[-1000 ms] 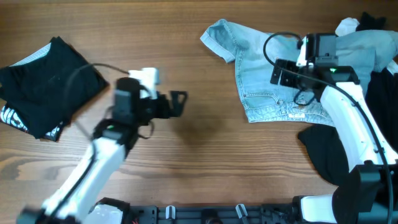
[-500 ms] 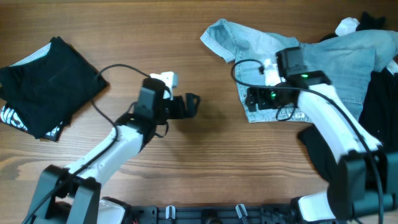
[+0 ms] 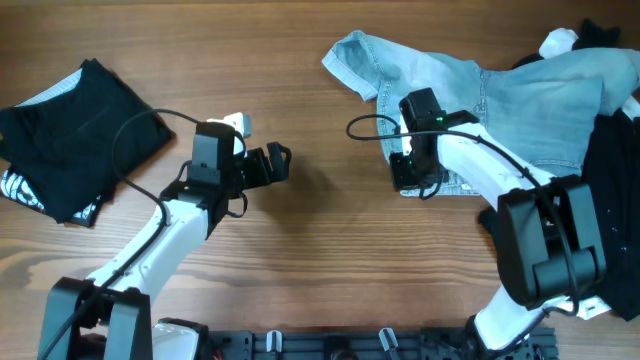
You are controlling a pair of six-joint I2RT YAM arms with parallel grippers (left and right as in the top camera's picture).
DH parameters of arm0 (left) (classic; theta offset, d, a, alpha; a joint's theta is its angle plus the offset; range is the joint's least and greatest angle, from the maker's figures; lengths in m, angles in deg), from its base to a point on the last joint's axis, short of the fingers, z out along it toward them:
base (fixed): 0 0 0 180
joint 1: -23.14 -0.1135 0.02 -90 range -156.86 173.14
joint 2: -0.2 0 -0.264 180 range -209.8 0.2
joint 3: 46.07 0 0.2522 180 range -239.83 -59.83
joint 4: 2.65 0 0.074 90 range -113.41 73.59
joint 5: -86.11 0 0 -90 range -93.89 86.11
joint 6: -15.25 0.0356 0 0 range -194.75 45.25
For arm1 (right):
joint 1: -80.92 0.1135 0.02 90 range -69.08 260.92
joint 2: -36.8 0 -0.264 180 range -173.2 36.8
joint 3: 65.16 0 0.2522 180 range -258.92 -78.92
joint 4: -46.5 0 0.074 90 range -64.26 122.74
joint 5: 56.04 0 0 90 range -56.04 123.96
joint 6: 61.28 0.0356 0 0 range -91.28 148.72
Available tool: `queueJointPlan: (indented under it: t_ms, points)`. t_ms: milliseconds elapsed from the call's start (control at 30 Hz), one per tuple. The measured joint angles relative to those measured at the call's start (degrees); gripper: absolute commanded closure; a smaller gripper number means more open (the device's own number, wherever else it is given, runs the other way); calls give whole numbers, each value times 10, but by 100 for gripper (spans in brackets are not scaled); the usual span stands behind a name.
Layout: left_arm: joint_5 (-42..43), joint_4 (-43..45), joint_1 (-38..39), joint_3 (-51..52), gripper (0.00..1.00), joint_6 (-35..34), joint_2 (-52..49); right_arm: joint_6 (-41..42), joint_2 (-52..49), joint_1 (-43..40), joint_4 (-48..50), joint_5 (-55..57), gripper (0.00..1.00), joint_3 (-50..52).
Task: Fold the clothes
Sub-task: 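Grasp the shorts waistband with the left gripper and spread them out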
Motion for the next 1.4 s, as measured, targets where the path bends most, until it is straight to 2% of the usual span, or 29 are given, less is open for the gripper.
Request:
queueJointPlan:
  t_ms: [133,167,200,300,367,533,700,833,933,1167,1400]
  points:
    - [0,-2,0,0,0,0,0,-78,0,39,-30,-147,94,-24]
    - [0,-2,0,0,0,0,0,-91,0,61,-23,-181,91,-37]
    - [0,-2,0,0,0,0,0,-97,0,88,-7,-206,85,-54]
    - [0,1,0,0,0,0,0,-85,0,171,65,-230,53,-87]
    - [0,-2,0,0,0,0,0,-47,1,226,89,-195,47,-97]
    - [17,-39,0,0,0,0,0,-5,3,220,74,-109,45,-97]
    - [46,-68,9,0,0,-10,0,10,55,127,61,-57,36,-97]
    - [50,-57,56,0,0,-22,-8,14,123,53,57,-42,36,-97]
    - [51,-47,96,0,0,-26,-38,14,142,27,43,-40,36,-97]
    - [30,-39,119,-15,0,-70,-71,14,144,-2,12,-37,36,-97]
    - [21,-80,78,-17,0,-81,-48,14,144,-2,11,-35,33,-97]
